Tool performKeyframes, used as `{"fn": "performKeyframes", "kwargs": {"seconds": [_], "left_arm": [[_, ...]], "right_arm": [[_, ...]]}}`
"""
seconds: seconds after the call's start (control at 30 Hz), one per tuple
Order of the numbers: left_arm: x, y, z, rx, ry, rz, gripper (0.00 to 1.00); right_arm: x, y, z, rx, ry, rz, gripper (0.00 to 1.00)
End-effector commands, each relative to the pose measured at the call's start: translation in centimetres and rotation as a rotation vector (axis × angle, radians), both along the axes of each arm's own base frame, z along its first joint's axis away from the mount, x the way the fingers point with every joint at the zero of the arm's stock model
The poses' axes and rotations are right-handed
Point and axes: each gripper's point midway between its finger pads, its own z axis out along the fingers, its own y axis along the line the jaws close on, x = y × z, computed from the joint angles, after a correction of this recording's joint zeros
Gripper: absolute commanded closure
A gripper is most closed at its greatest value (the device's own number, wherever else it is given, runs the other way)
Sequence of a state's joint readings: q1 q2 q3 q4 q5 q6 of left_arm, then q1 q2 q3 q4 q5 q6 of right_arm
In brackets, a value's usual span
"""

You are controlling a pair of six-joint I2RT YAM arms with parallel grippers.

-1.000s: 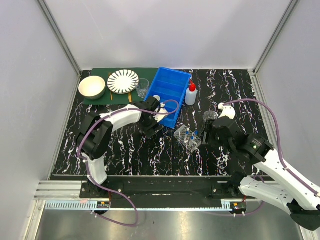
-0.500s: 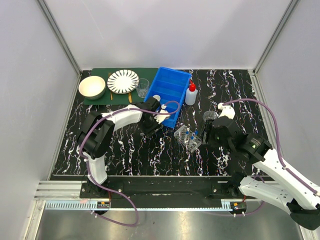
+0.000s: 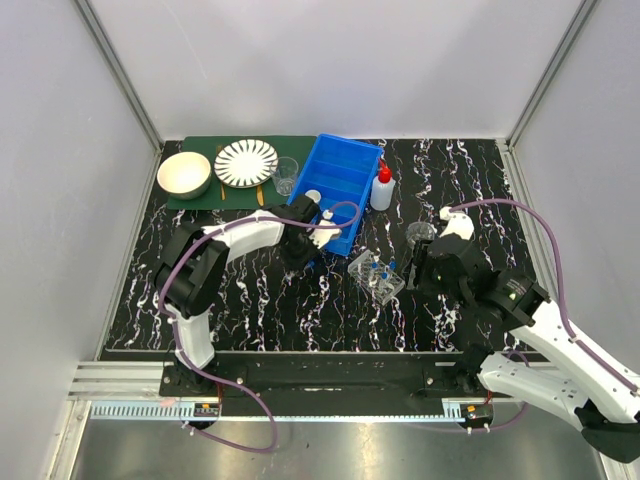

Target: Organize the chemistry lab equipment

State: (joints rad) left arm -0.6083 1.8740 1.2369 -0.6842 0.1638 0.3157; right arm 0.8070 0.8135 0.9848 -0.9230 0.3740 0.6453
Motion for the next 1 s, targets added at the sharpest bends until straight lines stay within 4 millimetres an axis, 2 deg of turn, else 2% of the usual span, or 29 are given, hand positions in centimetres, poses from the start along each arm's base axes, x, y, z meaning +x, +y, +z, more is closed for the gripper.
{"fn": "performKeyframes", "kwargs": {"seconds": [0.0, 0.17, 0.27, 0.43, 0.47, 0.5, 0.57, 0.6, 0.77, 0.8, 0.97], "left_arm": [[-0.8, -1.1, 1.6, -0.087, 0.01, 0.004, 1.0], [-1.7, -1.9, 3.5, -0.155, -0.006, 0.029, 1.0], [-1.9, -2.5, 5.7, -0.217, -0.037, 0.033, 1.0], [-3.0, -4.0, 11.2, -0.377, -0.088, 0.004, 0.99], [-3.4, -4.1, 11.8, -0.403, -0.091, 0.002, 0.96], [-3.7, -4.2, 13.5, -0.447, -0.128, -0.007, 0.94], [-4.6, -4.5, 14.8, -0.499, -0.131, -0.024, 0.91], [-5.1, -4.5, 16.0, -0.532, -0.148, -0.038, 1.0], [-6.8, -4.5, 17.9, -0.616, -0.151, -0.054, 1.0], [-7.2, -4.5, 18.5, -0.634, -0.16, -0.063, 1.0], [-8.5, -4.5, 19.1, -0.68, -0.136, -0.068, 1.0]], "right_arm": [[0.0, 0.4, 0.8, 0.026, -0.014, 0.005, 0.41], [0.3, 1.4, 0.5, 0.018, 0.002, 0.037, 0.42], [0.5, 2.1, 0.8, 0.034, -0.003, 0.061, 0.42], [0.7, 4.1, 1.3, 0.047, 0.019, 0.142, 0.42], [0.8, 4.6, 1.1, 0.043, 0.032, 0.155, 0.42], [0.9, 5.4, 1.6, 0.066, 0.032, 0.179, 0.43], [0.9, 6.5, 1.4, 0.07, 0.049, 0.216, 0.43], [0.8, 7.5, 1.9, 0.102, 0.054, 0.254, 0.44], [0.3, 11.6, 2.0, 0.169, 0.11, 0.398, 0.46], [-0.1, 12.8, 2.8, 0.206, 0.107, 0.442, 0.46], [0.0, 15.5, 4.1, 0.259, 0.112, 0.507, 0.45]]}}
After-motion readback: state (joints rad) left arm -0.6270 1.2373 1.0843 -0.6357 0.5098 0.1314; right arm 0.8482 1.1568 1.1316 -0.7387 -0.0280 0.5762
